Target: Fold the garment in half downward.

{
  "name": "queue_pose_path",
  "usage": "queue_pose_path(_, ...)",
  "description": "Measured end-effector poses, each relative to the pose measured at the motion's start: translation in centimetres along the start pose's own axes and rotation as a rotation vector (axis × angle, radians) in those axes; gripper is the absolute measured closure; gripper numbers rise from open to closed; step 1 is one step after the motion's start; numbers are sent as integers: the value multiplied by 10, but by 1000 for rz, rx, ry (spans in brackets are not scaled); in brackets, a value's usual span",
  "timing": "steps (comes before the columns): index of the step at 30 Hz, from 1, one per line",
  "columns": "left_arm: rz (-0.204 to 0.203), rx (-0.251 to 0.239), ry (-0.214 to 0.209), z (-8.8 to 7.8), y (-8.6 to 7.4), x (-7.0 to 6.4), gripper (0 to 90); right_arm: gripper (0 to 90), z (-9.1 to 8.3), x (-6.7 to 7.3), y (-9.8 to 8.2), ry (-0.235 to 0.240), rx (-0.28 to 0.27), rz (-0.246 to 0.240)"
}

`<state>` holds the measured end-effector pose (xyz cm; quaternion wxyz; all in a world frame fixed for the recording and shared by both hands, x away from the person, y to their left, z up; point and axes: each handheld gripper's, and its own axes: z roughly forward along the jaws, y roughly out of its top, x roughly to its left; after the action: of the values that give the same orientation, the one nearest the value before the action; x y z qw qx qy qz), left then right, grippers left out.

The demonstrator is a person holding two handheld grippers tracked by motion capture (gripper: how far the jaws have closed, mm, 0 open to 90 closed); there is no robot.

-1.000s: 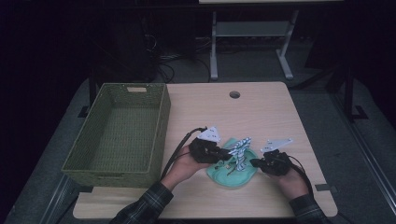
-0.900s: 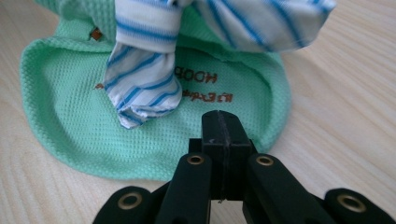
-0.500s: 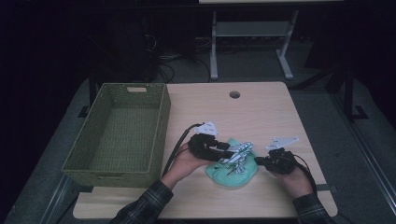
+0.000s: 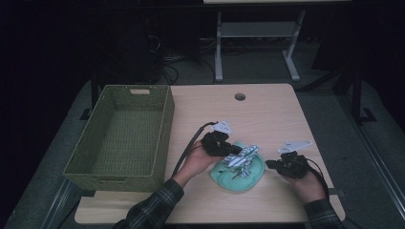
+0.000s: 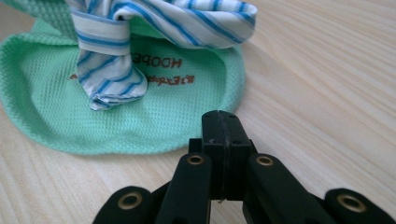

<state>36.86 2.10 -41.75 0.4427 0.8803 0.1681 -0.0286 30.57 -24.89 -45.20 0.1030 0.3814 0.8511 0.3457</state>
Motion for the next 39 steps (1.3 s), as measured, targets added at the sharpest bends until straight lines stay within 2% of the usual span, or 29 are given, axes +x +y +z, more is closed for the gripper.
queue_pose_path(12,32,75,-39,27,-4,-14,894,898,0,-2,-1,-10,-4,12)
queue_pose_path(19,43,107,-64,41,-8,-22,894,898,-4,-9,-3,-26,-6,27)
queue_pose_path(20,43,116,-67,44,-9,-24,895,898,-4,-11,-3,-30,-14,18)
queue_pose_path(25,74,156,-78,56,-13,-32,894,898,-5,-13,-4,-33,-19,29)
queue_pose_path(26,68,158,-76,57,-14,-34,894,898,-6,-13,-4,-34,-17,28)
queue_pose_path(31,66,143,-76,51,-11,-33,894,898,-7,-14,-2,-31,-22,27)
queue_pose_path(36,49,114,-55,31,-6,-29,894,898,-9,-16,5,-22,-43,27)
queue_pose_path(38,39,101,-40,22,-5,-26,893,898,-9,-17,9,-5,-69,15)
queue_pose_path(39,32,94,-32,18,-6,-25,894,898,-8,-17,11,3,-62,21)
